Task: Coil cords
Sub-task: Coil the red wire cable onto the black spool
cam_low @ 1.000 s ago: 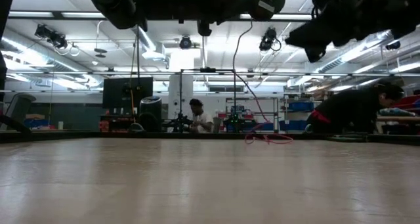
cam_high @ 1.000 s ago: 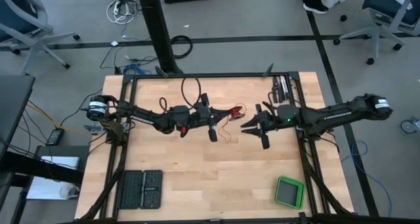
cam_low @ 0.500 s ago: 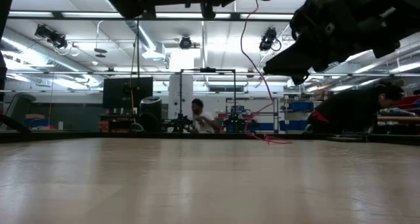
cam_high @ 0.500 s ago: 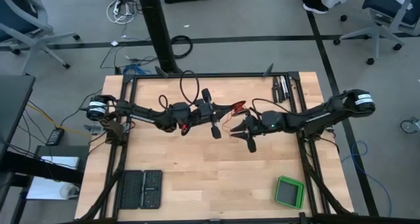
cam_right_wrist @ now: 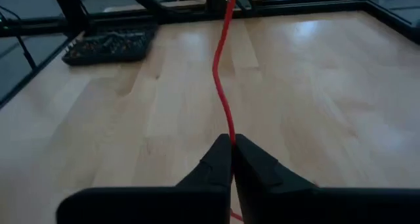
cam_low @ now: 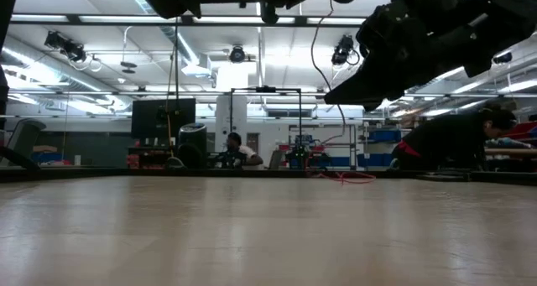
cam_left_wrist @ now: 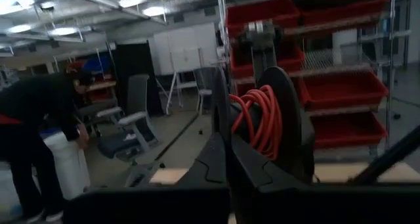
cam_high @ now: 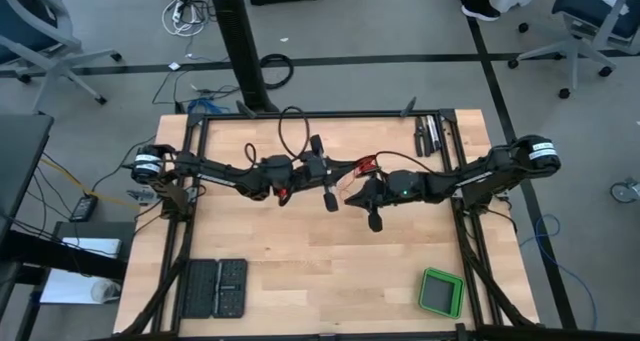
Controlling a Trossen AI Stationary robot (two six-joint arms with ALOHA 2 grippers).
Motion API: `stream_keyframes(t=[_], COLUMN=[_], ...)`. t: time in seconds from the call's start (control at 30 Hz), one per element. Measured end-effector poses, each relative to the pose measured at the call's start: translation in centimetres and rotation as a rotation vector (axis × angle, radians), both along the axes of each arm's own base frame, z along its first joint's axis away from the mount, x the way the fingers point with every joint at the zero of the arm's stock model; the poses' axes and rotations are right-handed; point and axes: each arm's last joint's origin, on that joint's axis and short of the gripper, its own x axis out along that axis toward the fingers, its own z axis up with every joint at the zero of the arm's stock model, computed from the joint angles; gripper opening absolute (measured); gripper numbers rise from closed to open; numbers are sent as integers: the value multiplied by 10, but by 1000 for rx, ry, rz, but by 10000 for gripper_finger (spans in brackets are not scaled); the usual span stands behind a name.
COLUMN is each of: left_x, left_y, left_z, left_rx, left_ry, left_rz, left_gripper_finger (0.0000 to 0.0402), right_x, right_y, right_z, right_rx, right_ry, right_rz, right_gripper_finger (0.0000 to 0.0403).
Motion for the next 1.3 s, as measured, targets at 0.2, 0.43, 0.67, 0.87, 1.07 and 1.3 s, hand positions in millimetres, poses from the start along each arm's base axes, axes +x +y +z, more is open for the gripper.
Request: stream_keyframes(t=[0.2,0.43,0.67,0.87,1.07,1.3], left_x=[2,1,-10,-15,-17,-18], left_y=[0,0,0,0,2,6], left_z=[-11,-26,-16,-16,-24,-26], left_rx=[-20,-27,-26,-21,-20,-35], left_ry=[110,280,344,407,489,504], left_rz=[-5,-4,-3,6,71,162], left_gripper_finger=[0,0,0,0,0,0], right_x=[-20,-57,-97,-117,-119,-110], right_y=[-5,-11,-17,-20,-19,-17], right_z=[7,30,57,81,102,111], right_rx=[-49,-143,-186,-204,-183,-153], right_ry=[129,197,128,-60,-264,-368], right_rz=[-97,-263,-410,-489,-451,-387], right_gripper_finger=[4,2,1,1,0,0])
